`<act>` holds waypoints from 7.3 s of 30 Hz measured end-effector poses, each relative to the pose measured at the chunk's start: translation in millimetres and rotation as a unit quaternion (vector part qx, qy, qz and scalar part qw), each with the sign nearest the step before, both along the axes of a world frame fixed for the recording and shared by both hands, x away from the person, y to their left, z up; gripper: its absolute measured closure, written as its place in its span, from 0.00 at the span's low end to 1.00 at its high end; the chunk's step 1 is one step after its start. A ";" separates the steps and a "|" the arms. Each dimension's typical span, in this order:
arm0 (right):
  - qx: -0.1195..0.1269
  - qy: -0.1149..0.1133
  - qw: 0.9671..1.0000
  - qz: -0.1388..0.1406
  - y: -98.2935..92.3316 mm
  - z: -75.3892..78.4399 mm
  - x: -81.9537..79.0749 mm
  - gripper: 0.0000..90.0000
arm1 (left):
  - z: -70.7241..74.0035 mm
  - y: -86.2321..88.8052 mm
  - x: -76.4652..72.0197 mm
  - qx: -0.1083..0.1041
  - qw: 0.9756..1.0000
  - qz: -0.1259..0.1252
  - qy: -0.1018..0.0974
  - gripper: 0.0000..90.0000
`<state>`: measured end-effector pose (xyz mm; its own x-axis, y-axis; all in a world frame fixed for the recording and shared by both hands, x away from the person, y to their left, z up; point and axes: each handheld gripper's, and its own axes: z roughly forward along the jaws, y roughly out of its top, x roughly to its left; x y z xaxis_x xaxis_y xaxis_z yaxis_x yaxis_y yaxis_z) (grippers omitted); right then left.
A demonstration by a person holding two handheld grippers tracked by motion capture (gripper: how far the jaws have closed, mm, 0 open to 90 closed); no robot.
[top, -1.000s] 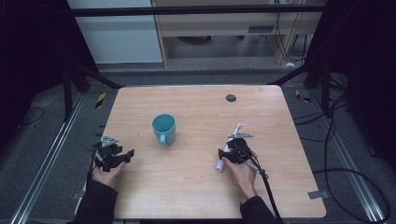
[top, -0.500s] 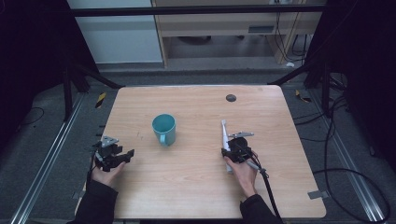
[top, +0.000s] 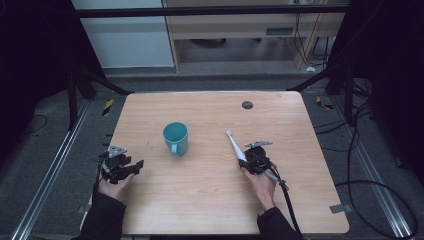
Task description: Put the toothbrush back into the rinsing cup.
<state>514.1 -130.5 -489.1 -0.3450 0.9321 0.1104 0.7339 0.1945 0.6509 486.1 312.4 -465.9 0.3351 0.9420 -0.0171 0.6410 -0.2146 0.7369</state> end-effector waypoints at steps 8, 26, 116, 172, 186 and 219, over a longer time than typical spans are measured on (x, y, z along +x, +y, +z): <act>0.001 0.001 1.000 0.010 -0.1 0.2 -0.2 0.68 | 0.0 -0.8 -0.1 0.001 1.000 -0.002 0.000 0.50; -0.018 -0.016 0.998 0.054 -12.8 42.7 5.5 0.46 | -0.7 -1.3 -0.2 0.005 1.000 -0.003 -0.004 0.49; -0.089 0.159 0.977 0.111 8.8 43.6 43.2 0.74 | -3.6 -4.6 0.5 0.039 0.999 -0.025 -0.022 0.50; 0.136 -0.218 0.951 0.174 74.0 132.2 25.7 0.74 | -4.3 5.2 3.6 0.025 0.999 0.004 -0.031 0.47; 0.163 -0.229 0.943 0.179 106.3 128.0 51.2 0.74 | -0.8 9.1 2.4 0.018 0.999 0.015 -0.040 0.47; 0.138 -0.297 0.943 0.055 169.7 110.9 62.3 0.74 | -0.8 10.2 2.0 0.018 0.999 0.020 -0.043 0.47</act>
